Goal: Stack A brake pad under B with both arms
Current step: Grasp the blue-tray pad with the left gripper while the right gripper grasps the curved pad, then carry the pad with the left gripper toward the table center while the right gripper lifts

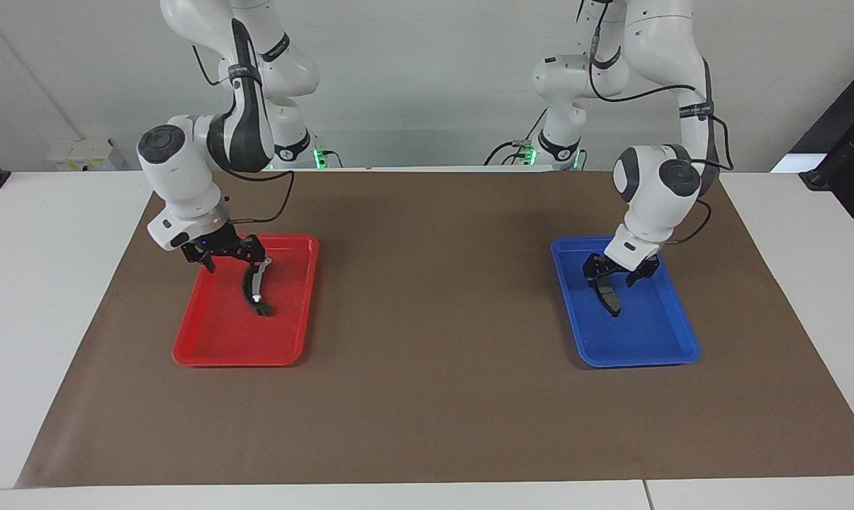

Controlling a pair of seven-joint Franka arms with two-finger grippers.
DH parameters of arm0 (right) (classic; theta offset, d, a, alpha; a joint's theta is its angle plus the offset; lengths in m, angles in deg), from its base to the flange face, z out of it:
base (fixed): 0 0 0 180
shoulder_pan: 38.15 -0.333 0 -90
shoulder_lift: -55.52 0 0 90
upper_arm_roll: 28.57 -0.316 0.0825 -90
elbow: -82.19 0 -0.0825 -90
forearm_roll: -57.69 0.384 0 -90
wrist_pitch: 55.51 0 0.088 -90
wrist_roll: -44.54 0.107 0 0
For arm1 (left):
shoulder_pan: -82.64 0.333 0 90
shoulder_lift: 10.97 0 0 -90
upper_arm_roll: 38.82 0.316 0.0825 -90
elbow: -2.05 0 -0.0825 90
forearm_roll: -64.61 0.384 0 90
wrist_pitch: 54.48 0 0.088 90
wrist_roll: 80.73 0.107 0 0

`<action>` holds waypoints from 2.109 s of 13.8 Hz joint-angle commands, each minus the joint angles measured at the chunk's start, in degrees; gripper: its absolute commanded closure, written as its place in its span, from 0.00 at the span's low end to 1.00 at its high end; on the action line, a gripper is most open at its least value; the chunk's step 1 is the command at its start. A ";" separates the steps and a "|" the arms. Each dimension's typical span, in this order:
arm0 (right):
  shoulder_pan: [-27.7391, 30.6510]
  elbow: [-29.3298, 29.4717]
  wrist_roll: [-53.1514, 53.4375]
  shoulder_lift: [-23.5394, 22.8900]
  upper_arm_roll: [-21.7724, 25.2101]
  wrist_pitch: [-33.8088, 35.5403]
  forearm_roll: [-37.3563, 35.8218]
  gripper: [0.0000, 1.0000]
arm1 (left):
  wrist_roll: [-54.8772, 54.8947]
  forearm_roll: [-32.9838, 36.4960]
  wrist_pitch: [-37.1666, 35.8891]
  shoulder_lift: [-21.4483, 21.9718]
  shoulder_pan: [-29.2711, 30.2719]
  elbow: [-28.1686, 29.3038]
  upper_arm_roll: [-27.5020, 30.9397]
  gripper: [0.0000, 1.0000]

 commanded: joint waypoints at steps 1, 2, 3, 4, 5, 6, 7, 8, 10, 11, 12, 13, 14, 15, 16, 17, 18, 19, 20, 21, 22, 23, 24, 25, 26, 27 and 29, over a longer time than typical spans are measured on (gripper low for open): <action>0.01 -3.62 -3.66 0.07 -0.07 -3.62 0.96 0.00 | -0.94 -0.54 2.70 -1.33 -0.62 0.74 0.28 0.07; -0.07 -3.98 -4.55 -0.98 -0.07 -5.45 0.96 0.00 | -0.94 -0.54 2.70 -1.33 -0.62 0.82 0.28 0.07; -0.08 -4.15 -5.16 -1.69 -0.07 -6.77 0.96 0.00 | -0.86 -0.54 2.18 -1.33 -0.62 0.83 0.28 0.14; -0.08 -4.24 -5.00 -2.39 -0.07 -7.14 1.04 0.00 | -0.86 -0.54 1.91 -1.33 -0.62 0.83 0.37 0.25; -0.08 -4.16 -4.99 -3.35 -0.07 -8.10 1.39 0.00 | -0.68 -0.54 1.74 -1.24 -0.62 0.83 0.28 0.38; -0.08 -4.24 -5.08 -4.06 -0.07 -8.80 1.57 0.00 | -0.24 -0.54 1.21 -1.15 -0.62 0.83 0.37 0.56; -0.08 -4.24 -5.26 -4.50 -0.07 -8.90 1.57 0.00 | -0.24 -0.54 0.60 -1.15 -0.62 0.83 0.37 0.72; -0.08 -4.16 -5.43 -4.77 -0.07 -8.98 1.57 0.01 | -0.67 -0.54 0.24 -1.24 -0.71 0.48 0.28 0.86; -0.16 -4.16 -5.43 -5.12 -0.07 -8.99 1.57 0.05 | -0.77 -0.54 -1.16 -1.24 -0.71 -0.92 0.28 0.89; -0.25 -3.98 -5.61 -5.12 -0.07 -8.72 1.57 0.06 | -0.77 -0.54 -2.38 -0.89 -0.80 -2.15 0.28 0.90; -0.16 -3.81 -6.22 -5.12 -0.15 -8.37 1.57 0.07 | -0.68 -0.54 -4.92 -0.45 -1.15 -4.42 0.20 0.91; -0.16 -3.72 -7.01 -5.03 -0.15 -8.20 1.57 0.08 | -0.68 -0.54 -8.51 -0.45 -2.54 -7.75 0.20 0.91; -0.16 -3.63 -7.28 -4.95 -0.07 -7.93 1.57 0.12 | -0.85 -0.54 -12.72 -0.45 -4.39 -11.88 0.20 0.92; -0.16 -3.63 -7.28 -4.95 -0.15 -7.93 1.57 0.18 | -0.94 -0.54 -15.46 -0.54 -6.49 -14.88 0.20 0.92; -0.25 -3.63 -7.28 -4.95 -0.07 -7.93 1.57 0.25 | -0.94 -0.54 -16.01 -0.63 -8.25 -16.12 0.20 0.92; -0.25 -3.63 -7.28 -4.95 -0.15 -7.93 1.48 0.31 | -1.20 -0.54 -15.58 -0.63 -10.62 -16.31 0.20 0.93; -0.25 -3.63 -7.28 -5.03 -0.15 -7.93 1.48 0.39 | -3.03 -0.54 -14.80 -0.63 -13.25 -16.14 0.20 0.94; -0.25 -3.37 -7.28 -5.03 -0.15 -7.93 1.57 0.56 | -7.32 -0.54 -12.96 -0.45 -16.85 -15.44 0.20 0.96; -0.25 -2.93 -7.19 -5.03 -0.24 -7.76 1.57 0.75 | -12.58 -0.54 -10.68 -0.54 -20.63 -14.74 0.20 0.97; -0.34 -2.32 -7.10 -5.03 -0.50 -6.97 1.57 0.91 | -16.81 -0.54 -9.96 -0.54 -23.62 -14.64 0.11 0.98; -0.34 -1.35 -7.10 -5.03 -0.51 -5.66 1.57 0.98 | -20.07 -0.54 -9.52 -0.63 -26.87 -14.82 0.19 0.99; -0.34 -0.74 -7.10 -4.77 -0.51 -4.69 1.57 1.00 | -22.19 -0.54 -8.47 -1.06 -28.82 -14.73 0.20 0.99; -0.34 -0.21 -7.02 -4.33 -0.85 -3.46 1.57 1.00 | -23.34 -0.54 -7.59 -1.50 -29.88 -14.56 0.11 0.99; -0.34 0.93 -6.75 -3.81 -1.55 -1.27 1.66 1.00 | -23.79 -0.71 -6.54 -2.20 -31.46 -14.56 0.02 0.99; -0.34 2.94 -6.06 -3.54 -1.65 1.45 1.66 1.00 | -24.49 -1.84 -5.48 -4.04 -32.87 -15.16 0.11 0.99; -0.34 5.49 -4.48 -3.45 -1.65 4.95 1.66 1.00 | -25.72 -4.20 -3.99 -5.97 -33.14 -15.95 0.11 0.99; -0.34 9.62 -1.15 -3.36 -1.74 11.37 1.83 1.00 | -25.90 -6.33 -1.26 -9.31 -33.23 -16.75 0.11 0.99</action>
